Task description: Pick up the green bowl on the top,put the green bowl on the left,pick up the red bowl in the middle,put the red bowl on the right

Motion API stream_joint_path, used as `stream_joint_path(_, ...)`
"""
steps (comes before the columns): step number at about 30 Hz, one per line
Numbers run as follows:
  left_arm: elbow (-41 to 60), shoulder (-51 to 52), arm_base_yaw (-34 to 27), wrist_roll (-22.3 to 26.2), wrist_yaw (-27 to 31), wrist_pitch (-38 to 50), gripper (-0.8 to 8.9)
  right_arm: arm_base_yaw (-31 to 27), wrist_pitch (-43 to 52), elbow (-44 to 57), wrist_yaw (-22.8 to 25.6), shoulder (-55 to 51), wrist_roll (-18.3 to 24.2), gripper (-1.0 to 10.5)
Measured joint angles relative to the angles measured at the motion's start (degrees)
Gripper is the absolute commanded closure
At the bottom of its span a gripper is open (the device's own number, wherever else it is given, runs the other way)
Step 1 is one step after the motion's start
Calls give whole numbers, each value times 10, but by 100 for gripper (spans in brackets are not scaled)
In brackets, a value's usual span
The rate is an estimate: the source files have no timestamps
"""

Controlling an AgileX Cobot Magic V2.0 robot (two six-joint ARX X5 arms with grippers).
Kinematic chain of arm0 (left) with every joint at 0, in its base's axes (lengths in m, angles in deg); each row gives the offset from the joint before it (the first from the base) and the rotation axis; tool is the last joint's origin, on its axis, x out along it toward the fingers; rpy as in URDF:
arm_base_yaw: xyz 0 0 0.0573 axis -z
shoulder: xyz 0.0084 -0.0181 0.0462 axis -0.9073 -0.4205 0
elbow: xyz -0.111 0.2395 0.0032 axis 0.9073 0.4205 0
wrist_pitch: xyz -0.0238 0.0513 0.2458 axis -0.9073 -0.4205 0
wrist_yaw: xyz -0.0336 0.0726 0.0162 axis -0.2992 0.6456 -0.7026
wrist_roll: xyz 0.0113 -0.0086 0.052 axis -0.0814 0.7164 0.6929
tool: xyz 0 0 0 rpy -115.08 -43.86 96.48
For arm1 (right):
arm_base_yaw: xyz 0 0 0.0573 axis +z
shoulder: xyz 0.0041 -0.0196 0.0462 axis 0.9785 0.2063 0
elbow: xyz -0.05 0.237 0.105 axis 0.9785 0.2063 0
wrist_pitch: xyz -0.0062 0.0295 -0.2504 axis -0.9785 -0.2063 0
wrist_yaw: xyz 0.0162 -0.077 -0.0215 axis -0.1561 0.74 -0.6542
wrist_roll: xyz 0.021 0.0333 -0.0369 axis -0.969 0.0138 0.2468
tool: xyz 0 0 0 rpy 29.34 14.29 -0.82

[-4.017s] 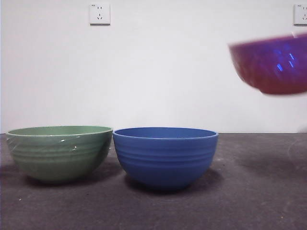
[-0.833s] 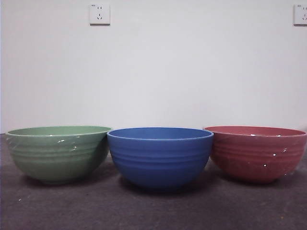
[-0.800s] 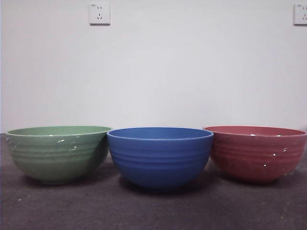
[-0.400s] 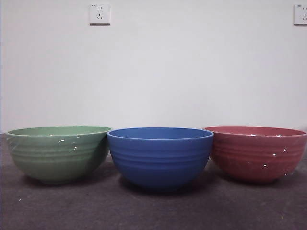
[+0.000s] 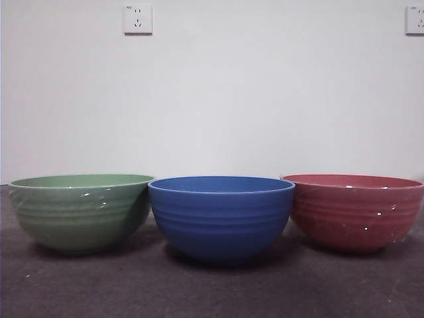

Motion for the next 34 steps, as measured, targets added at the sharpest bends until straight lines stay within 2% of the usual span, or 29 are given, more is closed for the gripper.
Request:
stream_joint_path(10,0,0,0,0,0,0,817,0,-25,0,1,0,1,946)
stream_joint_path(14,0,0,0,0,0,0,817,-5,-29,10,34,-38,28,945)
stream_joint_path(16,0,0,0,0,0,0,817,-20,-6,38,31,-79,45,945)
stream_joint_path(21,0,0,0,0,0,0,817,-70,87,167,-32,-167,61,946)
stream_joint_path(26,0,0,0,0,-1,0,817,-77,151,292,-34,-193,63,945)
stream_joint_path(34,0,0,0,0,-1,0,817,-77,147,345,-34,-241,62,945)
